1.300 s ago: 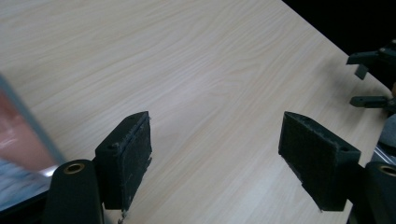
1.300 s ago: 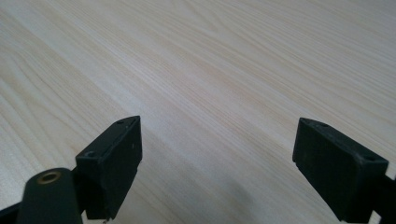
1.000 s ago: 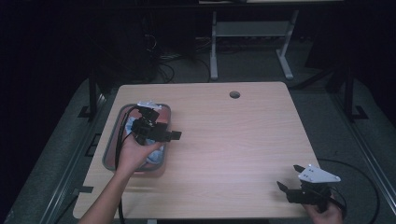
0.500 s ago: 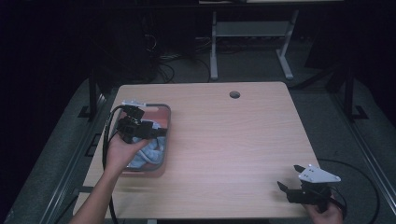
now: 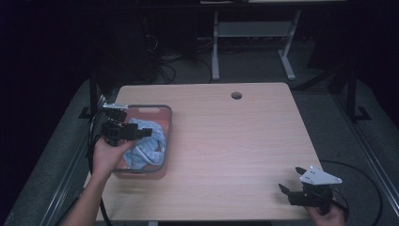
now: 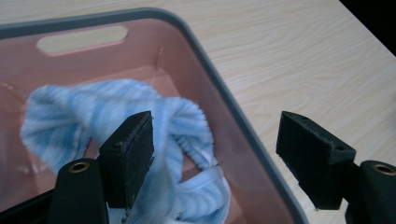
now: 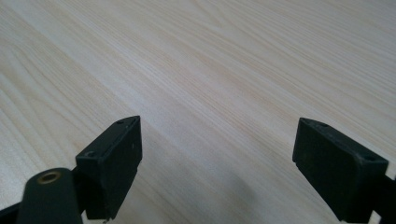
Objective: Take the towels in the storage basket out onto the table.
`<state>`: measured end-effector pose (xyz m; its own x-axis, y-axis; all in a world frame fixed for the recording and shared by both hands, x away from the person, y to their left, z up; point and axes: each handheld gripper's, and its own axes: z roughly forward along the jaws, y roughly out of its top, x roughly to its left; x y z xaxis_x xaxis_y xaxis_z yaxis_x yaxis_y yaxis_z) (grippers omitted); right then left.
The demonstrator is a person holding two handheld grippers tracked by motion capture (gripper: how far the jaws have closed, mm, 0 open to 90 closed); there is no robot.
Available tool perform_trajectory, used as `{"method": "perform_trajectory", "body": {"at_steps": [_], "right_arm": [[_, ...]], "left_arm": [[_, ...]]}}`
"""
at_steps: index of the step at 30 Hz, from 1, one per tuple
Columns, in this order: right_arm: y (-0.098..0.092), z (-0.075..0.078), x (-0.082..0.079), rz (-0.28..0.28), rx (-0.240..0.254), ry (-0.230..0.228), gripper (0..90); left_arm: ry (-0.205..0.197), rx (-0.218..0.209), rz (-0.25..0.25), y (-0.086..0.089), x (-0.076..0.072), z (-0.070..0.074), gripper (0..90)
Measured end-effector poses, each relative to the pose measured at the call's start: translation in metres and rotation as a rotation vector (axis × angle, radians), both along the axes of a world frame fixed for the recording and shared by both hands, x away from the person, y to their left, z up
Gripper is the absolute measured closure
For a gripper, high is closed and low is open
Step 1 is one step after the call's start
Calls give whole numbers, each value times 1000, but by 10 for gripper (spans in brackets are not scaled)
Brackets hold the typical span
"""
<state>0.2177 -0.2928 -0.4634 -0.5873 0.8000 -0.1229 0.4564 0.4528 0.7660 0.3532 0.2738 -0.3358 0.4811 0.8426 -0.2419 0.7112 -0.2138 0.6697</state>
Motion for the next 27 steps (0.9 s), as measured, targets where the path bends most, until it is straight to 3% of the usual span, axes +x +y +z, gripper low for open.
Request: {"method": "perform_trajectory", "body": {"at_steps": [11,23,27], "right_arm": [[-1,0,0,-1,2,-2,152],[-2,0,-1,-1,4,-9,152],[-2,0,-1,0,6,-6,152]], "left_arm": [[34,26,80,18,3,-18,258],[127,86,119,9,13,-43,288],[148,108,132,6,17,-48,354]]}}
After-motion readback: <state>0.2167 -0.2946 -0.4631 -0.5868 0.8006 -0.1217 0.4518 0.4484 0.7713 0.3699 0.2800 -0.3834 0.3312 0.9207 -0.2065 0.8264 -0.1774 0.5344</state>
